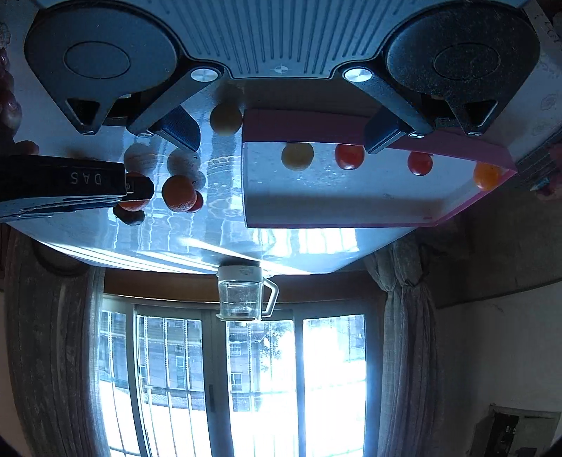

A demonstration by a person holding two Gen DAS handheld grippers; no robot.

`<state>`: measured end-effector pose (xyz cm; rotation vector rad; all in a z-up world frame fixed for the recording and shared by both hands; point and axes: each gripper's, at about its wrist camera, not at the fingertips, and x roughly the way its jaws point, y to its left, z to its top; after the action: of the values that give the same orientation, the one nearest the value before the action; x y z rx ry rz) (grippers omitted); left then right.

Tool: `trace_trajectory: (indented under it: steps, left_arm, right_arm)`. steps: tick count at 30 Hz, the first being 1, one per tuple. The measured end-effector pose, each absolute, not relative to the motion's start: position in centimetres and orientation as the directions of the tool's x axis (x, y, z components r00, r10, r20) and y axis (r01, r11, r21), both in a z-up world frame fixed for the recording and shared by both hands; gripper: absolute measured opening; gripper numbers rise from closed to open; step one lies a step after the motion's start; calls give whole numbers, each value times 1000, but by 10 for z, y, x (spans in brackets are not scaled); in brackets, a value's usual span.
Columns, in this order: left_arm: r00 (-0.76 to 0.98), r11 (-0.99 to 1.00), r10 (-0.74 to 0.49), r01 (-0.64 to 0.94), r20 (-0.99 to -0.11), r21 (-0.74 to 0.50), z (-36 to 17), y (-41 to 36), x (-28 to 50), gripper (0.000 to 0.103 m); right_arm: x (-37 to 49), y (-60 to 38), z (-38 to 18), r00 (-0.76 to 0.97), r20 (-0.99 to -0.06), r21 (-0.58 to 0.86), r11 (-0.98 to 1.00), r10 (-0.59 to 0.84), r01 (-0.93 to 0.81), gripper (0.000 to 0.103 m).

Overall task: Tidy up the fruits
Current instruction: 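Move the right tool to the dark brown fruit and close on it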

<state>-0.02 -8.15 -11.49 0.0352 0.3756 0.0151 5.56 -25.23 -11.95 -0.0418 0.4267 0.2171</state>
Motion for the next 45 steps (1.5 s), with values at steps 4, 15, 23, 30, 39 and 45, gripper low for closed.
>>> trace_trajectory:
  steps: [4, 15, 23, 30, 39, 45]
  left_arm:
    - [920, 996, 88, -94, -382, 3, -122, -59, -7, 99]
    - [912, 989, 146, -145, -383, 32, -128, -40, -15, 99]
    - [918, 993, 120, -112, -378, 42, -128, -49, -16, 99]
    - [921, 994, 105, -105, -375, 22, -125, -49, -17, 99]
    - [933, 989, -132, 148, -334, 23, -110, -113, 8, 99]
    - [920, 973, -187, 223, -344, 68, -112, -157, 29, 98]
  right_arm:
    - [63, -236, -120, 841, -465, 17, 953, 275, -301, 41]
    - [63, -206, -121, 771, -525, 50, 917, 361, -395, 47]
    - [51, -226, -111, 780, -509, 107, 926, 365, -363, 54]
    - [57, -222, -122, 779, -547, 58, 943, 306, -329, 59]
    - [42, -297, -112, 858, -418, 212, 950, 299, -229, 63]
    - [55, -328, -116, 905, -421, 73, 997, 52, -24, 60]
